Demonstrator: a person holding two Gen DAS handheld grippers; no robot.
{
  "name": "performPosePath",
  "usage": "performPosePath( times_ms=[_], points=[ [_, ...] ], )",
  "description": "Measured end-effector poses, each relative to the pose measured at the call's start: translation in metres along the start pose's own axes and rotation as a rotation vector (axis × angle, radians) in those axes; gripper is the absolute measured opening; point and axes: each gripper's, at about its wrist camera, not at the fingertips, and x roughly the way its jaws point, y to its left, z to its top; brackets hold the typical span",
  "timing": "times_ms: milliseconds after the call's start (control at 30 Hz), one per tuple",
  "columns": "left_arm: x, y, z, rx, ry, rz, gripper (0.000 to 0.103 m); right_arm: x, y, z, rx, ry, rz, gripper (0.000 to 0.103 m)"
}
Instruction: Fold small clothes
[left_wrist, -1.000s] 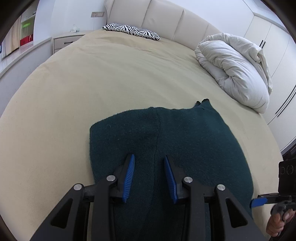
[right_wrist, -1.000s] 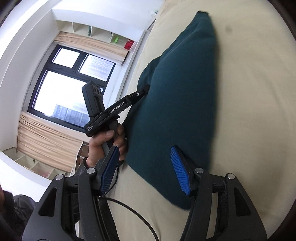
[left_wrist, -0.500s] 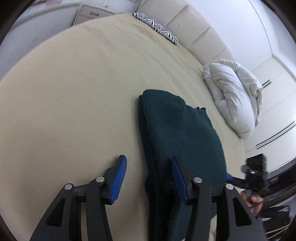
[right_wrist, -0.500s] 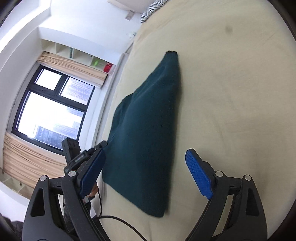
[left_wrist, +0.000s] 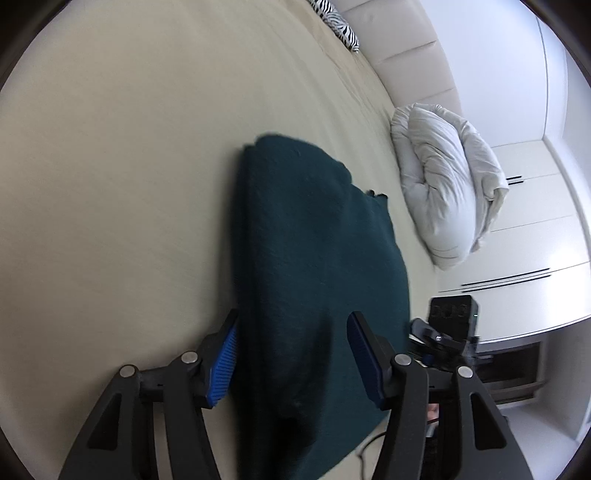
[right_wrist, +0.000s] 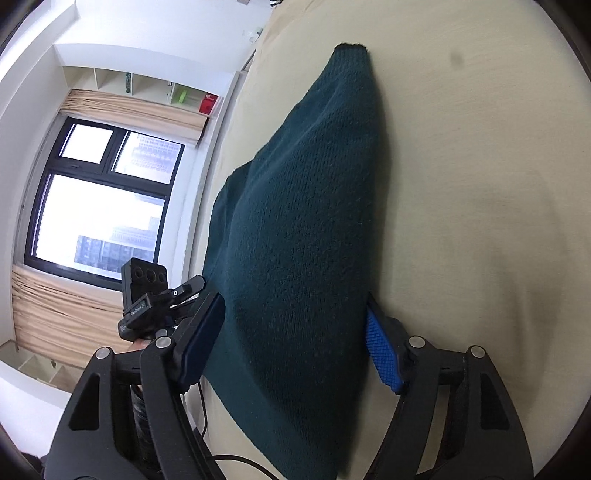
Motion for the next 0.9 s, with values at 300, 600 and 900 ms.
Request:
performPosePath(
  times_ms=[300,600,900],
  points=[
    [0.011,0.01,-0.001,-0.03,-0.006,-0.01,0.029,-0.005,-0.005,-0.001,0.004,0.01,-0.036,0.056],
    [-0.006,-0.025,-0.031,0.039,-0.046,0.016,0.025,-0.038,0.022,-0.027,-0.042,-0.046,-0.053,0.041],
    [-0.023,-0.073,-0.122,0.192,-0.015,0.027,0.026,-0.109,0.04,-0.12,-0.076,-0.055,-0.031,0.04]
  ],
)
